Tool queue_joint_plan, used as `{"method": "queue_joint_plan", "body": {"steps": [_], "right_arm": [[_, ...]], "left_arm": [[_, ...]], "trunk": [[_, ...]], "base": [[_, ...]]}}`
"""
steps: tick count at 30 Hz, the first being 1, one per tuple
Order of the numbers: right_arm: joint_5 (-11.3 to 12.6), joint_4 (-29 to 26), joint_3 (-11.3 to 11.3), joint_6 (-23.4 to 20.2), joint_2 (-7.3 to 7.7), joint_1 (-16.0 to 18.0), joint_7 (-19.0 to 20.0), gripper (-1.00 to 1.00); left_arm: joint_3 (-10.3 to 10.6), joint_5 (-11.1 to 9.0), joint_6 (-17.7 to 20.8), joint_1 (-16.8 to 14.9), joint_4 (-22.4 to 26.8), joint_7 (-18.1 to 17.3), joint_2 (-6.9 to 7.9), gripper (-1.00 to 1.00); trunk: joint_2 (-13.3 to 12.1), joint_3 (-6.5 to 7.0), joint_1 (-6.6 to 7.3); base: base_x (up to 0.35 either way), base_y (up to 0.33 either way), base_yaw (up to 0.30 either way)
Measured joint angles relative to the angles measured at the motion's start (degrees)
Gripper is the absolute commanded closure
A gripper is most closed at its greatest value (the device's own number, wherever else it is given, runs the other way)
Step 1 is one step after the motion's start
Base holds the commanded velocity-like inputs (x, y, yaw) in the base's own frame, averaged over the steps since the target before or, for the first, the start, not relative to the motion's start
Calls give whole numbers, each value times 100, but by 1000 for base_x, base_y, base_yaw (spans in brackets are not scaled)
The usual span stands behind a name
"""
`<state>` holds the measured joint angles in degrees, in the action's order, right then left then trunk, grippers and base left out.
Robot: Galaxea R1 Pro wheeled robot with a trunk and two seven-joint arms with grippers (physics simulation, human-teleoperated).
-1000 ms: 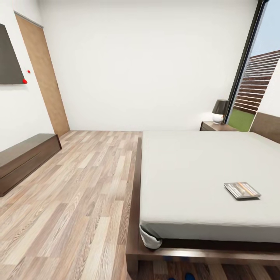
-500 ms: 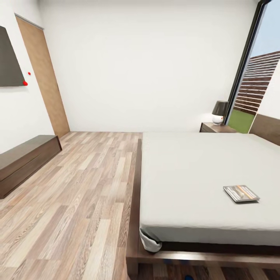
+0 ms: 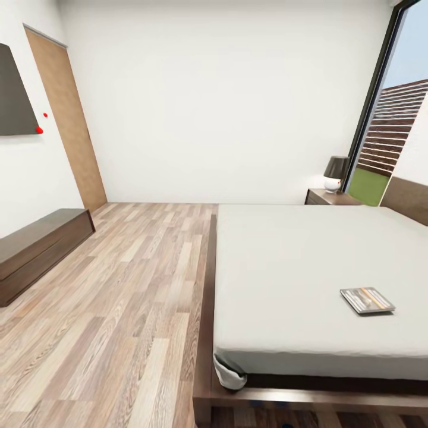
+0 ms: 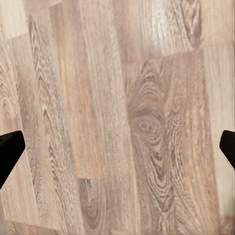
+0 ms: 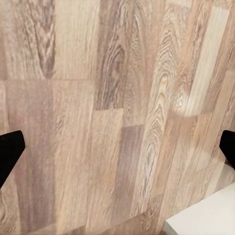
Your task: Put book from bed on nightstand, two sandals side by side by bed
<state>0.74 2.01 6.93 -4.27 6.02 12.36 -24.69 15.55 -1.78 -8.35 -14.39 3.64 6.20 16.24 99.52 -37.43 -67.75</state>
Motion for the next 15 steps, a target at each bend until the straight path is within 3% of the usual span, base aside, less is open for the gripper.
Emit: {"method": "queue_joint_plan", "body": {"steps": [15], "right_arm": [[-2,-44,10,316,-265,-4,23,-100]], "left_arm": [[1,3,-1,1,0,8,-139,-100]], "trunk": [[-602,269,330]], "base": [[0,0,0]]}}
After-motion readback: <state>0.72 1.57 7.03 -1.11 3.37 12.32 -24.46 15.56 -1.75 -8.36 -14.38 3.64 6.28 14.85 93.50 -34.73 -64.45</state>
